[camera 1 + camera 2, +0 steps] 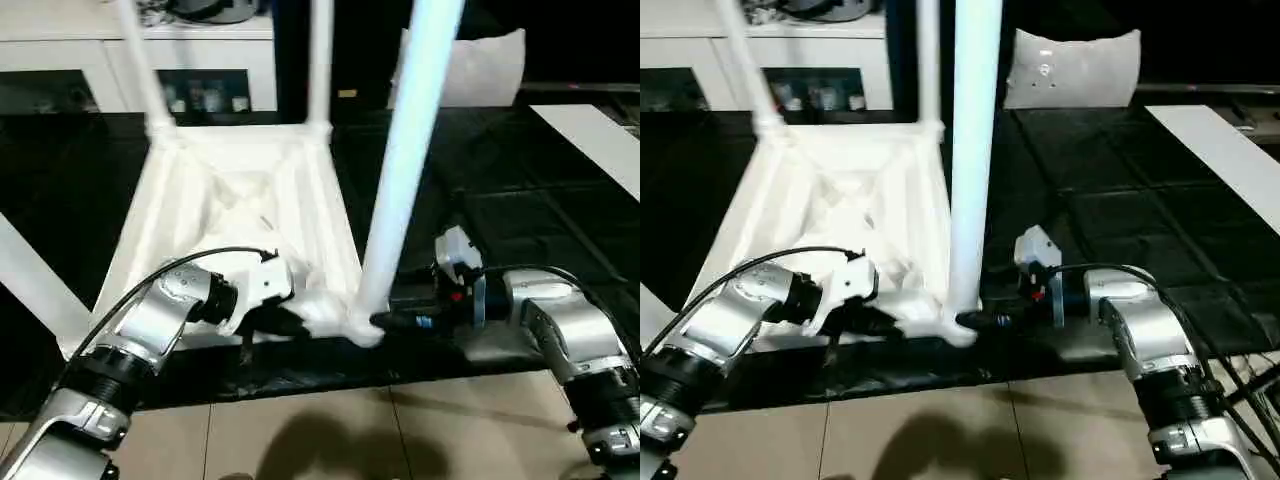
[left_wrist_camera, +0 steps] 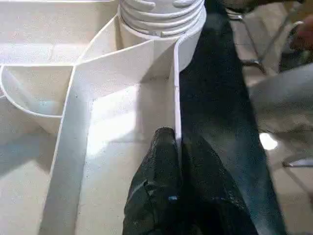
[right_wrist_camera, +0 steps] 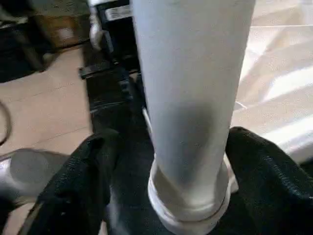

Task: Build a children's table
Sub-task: Rotate leg to tighten

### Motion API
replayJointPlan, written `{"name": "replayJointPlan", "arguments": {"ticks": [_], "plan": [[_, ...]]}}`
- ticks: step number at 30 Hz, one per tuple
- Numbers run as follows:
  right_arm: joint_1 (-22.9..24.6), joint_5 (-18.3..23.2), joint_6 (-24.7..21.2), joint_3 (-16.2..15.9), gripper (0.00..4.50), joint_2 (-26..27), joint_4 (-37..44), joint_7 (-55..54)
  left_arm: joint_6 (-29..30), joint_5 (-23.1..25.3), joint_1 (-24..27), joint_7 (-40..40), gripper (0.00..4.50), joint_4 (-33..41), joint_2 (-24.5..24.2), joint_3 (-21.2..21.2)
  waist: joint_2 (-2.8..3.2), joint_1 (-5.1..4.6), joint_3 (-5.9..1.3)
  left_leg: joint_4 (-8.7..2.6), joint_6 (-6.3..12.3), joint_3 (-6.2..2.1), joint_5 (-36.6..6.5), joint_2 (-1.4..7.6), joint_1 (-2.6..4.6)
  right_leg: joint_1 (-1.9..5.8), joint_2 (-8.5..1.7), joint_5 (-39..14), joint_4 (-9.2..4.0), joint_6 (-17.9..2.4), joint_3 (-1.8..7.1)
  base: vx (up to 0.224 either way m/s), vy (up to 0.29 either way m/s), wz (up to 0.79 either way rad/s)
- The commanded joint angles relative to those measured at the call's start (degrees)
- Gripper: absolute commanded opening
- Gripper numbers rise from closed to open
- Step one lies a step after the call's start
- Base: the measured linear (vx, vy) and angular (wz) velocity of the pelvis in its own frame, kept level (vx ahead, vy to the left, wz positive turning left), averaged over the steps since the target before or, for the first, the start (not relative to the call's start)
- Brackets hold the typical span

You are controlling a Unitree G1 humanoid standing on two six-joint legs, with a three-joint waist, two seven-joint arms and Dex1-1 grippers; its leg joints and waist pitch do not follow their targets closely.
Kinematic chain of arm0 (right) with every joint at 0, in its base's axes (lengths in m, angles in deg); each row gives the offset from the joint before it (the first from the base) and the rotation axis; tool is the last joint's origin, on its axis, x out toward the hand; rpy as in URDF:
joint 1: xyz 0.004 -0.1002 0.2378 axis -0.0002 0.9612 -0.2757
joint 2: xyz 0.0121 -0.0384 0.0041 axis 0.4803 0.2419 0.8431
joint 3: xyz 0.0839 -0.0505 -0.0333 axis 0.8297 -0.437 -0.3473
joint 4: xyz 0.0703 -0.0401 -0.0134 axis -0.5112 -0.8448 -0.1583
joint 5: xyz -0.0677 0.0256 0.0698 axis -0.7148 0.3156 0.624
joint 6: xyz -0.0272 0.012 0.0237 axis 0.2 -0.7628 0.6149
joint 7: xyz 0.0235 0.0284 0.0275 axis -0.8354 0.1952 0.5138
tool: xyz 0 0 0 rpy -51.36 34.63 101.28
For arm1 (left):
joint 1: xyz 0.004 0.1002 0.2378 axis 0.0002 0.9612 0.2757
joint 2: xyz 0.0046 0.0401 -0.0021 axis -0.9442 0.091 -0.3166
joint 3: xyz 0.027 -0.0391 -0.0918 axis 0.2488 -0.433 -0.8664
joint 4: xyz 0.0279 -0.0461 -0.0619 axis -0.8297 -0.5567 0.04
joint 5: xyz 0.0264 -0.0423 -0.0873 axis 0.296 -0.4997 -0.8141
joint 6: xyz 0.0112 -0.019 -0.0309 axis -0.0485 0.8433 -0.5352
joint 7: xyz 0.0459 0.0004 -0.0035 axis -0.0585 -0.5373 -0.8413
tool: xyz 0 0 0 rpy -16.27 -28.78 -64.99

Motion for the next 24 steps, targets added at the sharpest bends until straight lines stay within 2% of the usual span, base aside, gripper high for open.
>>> {"name": "replayJointPlan", "arguments": {"ticks": [1, 2, 3, 4, 12, 19, 22, 24], "plan": [[-1.2, 0.5, -0.1, -1.3, 3.35, -0.5, -1.0, 2.9, -1.3, -0.9, -0.6, 3.0, 0.00, 2.7, 0.2, 2.0, -0.38, -0.22, -3.76, -4.00, 2.71, 0.44, -14.8, 1.18, 0.42, 3.02, -2.29, -21.6, -3.35, -11.5, 1.88, 0.000, 0.000, 0.00], [-1.6, 0.4, 0.3, -1.8, 3.29, -0.6, -1.7, 3.7, -1.3, -1.1, -0.5, 3.4, 0.00, 2.7, 0.0, 2.0, -0.65, -0.25, -3.73, -3.99, 2.67, 0.45, -14.9, 1.17, 0.39, 3.03, -2.29, -21.8, -3.40, -11.4, 1.88, 0.000, 0.000, 0.00], [-1.9, 0.0, 0.9, -2.4, 3.17, -0.7, -2.5, 4.3, -1.2, -1.2, -0.4, 3.8, 0.00, 2.9, -0.3, 2.0, -0.48, -0.16, -3.68, -4.04, 2.48, 0.39, -15.2, 1.22, 0.47, 2.95, -2.36, -22.2, -3.40, -11.4, 1.93, 0.000, 0.000, 0.00], [-2.3, -0.4, 1.6, -3.1, 3.17, -0.9, -3.5, 5.0, -1.2, -1.4, -0.2, 4.4, 0.00, 3.3, -0.6, 2.1, -0.59, -0.20, -3.75, -4.00, 2.37, 0.38, -15.1, 1.21, 0.38, 3.05, -2.38, -21.9, -3.32, -11.4, 1.95, 0.000, 0.000, 0.00], [-2.9, -1.1, 2.6, -3.6, 2.49, -0.7, -4.9, 6.1, -1.3, -1.6, 0.1, 5.1, 0.00, 3.5, -1.4, 2.1, -0.85, -0.15, -3.87, -3.98, 2.24, 0.39, -14.3, 1.12, 0.24, 3.19, -2.37, -21.7, -3.25, -11.1, 1.93, 0.000, 0.000, 0.00], [-3.1, -0.5, 2.8, -4.2, 1.99, 0.1, -5.3, 6.4, -1.0, -1.7, 0.0, 5.1, 0.00, 3.6, -1.5, 2.0, -0.74, -0.10, -3.85, -4.01, 2.25, 0.38, -14.2, 1.13, 0.26, 3.18, -2.28, -21.2, -3.23, -11.2, 1.91, 0.000, 0.000, 0.00], [-2.4, 0.5, 1.5, -4.0, 1.95, 0.6, -4.3, 6.3, -0.2, -2.3, 0.0, 4.7, 0.00, 3.8, -1.1, 1.5, -0.79, -0.11, -3.77, -4.03, 2.30, 0.39, -14.3, 1.14, 0.26, 3.15, -2.28, -21.4, -3.23, -11.2, 1.91, 0.000, 0.000, 0.00], [-1.4, 2.1, -2.8, -3.0, 1.94, 2.0, -2.3, 3.1, 2.6, -2.9, -0.3, 2.3, 0.00, 3.8, 0.1, 0.2, -0.71, -0.06, -3.70, -4.09, 2.21, 0.36, -14.2, 1.16, 0.28, 3.18, -2.25, -21.5, -3.23, -11.2, 1.93, 0.000, 0.000, 0.00]]}}
